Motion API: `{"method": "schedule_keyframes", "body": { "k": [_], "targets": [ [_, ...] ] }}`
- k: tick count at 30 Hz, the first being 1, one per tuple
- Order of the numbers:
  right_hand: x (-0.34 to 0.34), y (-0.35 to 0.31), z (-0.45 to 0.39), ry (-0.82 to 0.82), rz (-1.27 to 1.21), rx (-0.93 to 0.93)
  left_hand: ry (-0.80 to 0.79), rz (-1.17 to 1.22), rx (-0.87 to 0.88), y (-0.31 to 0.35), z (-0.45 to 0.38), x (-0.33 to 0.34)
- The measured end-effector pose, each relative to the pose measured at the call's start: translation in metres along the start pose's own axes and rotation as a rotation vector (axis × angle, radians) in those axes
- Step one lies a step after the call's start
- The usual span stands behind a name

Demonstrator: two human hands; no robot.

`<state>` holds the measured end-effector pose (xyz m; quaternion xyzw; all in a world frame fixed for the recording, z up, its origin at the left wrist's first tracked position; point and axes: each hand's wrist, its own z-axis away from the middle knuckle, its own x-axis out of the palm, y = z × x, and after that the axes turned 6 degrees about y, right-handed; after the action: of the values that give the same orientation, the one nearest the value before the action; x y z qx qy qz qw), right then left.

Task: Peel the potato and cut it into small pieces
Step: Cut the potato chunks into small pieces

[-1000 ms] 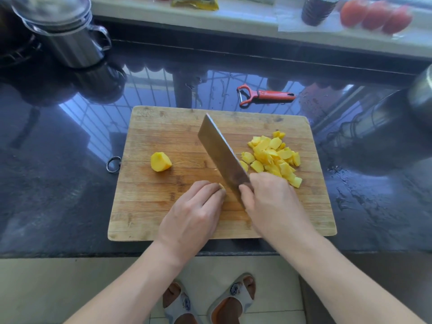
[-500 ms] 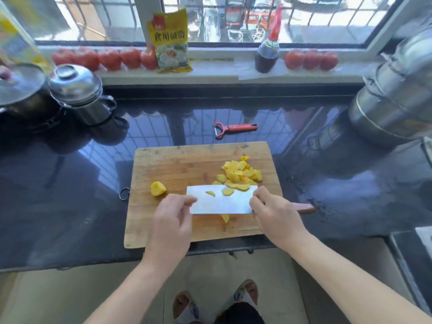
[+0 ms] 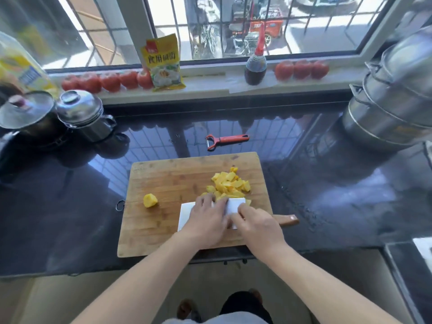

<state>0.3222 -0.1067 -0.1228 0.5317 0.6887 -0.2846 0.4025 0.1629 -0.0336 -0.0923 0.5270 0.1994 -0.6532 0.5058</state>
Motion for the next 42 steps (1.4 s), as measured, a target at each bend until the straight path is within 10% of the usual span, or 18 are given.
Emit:
{"method": "schedule_keyframes", "body": {
  "k": [8, 17, 30, 42],
  "targets": [
    [-0.013, -0.002, 0.002, -0.185, -0.012, 0.119, 0.504, 0.614, -0.151, -0.013, -0.01, -0.016],
    [-0.032, -0.029, -0.006, -0.26, 0.062, 0.177, 0.08, 0.089, 0.4, -0.053, -0.014, -0.007],
    [-0.055, -0.083, 0.005, -0.473, -0.377, 0.618, 0.411, 0.532, -0.246, -0.19, 0.012, -0.058],
    [-0.035, -0.029, -0.025, -0.491, -0.178, 0.638, 0.164, 0.331, -0.161, -0.199, 0.011, -0.015]
  ]
}}
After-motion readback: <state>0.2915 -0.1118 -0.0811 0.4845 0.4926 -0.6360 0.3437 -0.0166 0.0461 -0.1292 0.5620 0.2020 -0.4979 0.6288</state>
